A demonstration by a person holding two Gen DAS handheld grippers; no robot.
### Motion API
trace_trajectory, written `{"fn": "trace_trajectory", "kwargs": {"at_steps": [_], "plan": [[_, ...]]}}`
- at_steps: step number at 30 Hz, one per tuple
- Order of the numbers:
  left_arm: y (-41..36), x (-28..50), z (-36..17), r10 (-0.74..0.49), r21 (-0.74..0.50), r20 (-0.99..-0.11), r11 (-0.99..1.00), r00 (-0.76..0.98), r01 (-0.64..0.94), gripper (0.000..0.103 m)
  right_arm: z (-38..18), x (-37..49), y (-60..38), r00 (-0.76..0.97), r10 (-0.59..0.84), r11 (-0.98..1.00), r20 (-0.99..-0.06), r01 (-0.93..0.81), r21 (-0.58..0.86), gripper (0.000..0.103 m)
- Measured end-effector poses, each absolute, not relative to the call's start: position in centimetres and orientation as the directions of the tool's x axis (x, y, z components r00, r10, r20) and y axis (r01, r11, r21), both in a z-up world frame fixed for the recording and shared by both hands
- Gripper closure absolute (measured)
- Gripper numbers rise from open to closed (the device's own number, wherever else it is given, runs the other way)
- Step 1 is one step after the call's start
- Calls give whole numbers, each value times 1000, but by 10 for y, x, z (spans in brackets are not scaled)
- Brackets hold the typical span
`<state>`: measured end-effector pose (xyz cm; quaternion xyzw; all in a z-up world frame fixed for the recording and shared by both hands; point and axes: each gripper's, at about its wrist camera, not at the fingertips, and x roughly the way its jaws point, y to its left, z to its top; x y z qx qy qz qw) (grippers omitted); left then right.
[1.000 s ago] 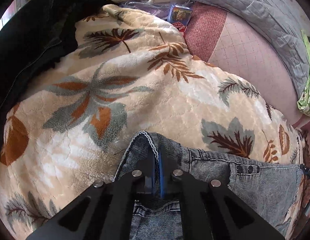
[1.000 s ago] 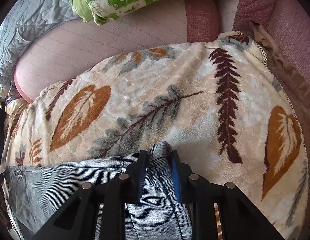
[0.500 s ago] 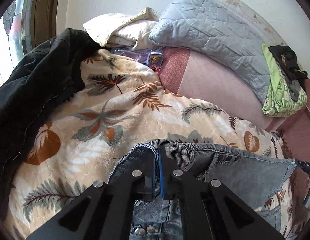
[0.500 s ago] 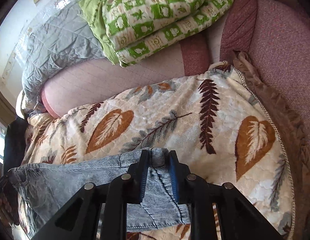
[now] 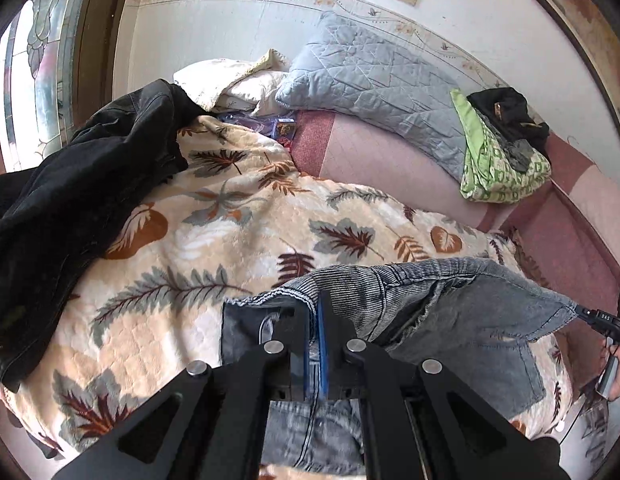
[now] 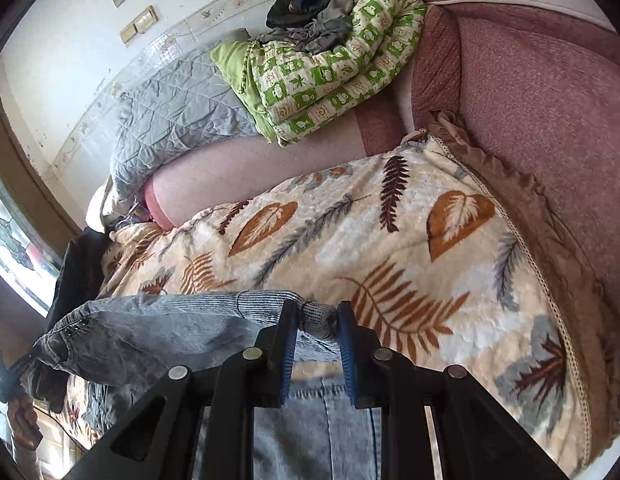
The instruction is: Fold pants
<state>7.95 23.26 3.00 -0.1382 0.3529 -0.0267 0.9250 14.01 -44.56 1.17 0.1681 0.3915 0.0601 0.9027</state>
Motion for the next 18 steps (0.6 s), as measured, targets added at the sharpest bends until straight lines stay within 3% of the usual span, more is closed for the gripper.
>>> {"fn": "trace_trajectory", "kwargs": {"at_steps": [3,8,10,11,12,15,18], "plan": [[235,52,1,-169,-260,-693,965,701,-24,98,-27,95,-448,634,263,934,-727,20,356,82],[246,21,-45,-145,-221,-787,974,600,-55,95,-120,43,-448,395,323,926,-860,58,374,78],[253,15,-49,-78,-161,-811,983,580,-93,92,-132,28,-453,373,307,925,-875,97,367,56],[259,11,-47,-41,-136,-814,983,579,-122,87,-130,24,-458,384,295,924,-875,120,364,50],[264,9,-42,-21,-130,-809,981,587,-143,76,-125,21,-463,409,288,917,-866,142,372,42],[270,2,-15,50,-103,-752,976,657,-192,54,-96,27,-476,507,288,891,-813,169,421,40],[248,4,7,45,-78,-691,988,722,-137,48,-77,57,-477,552,317,864,-771,167,474,37]]}}
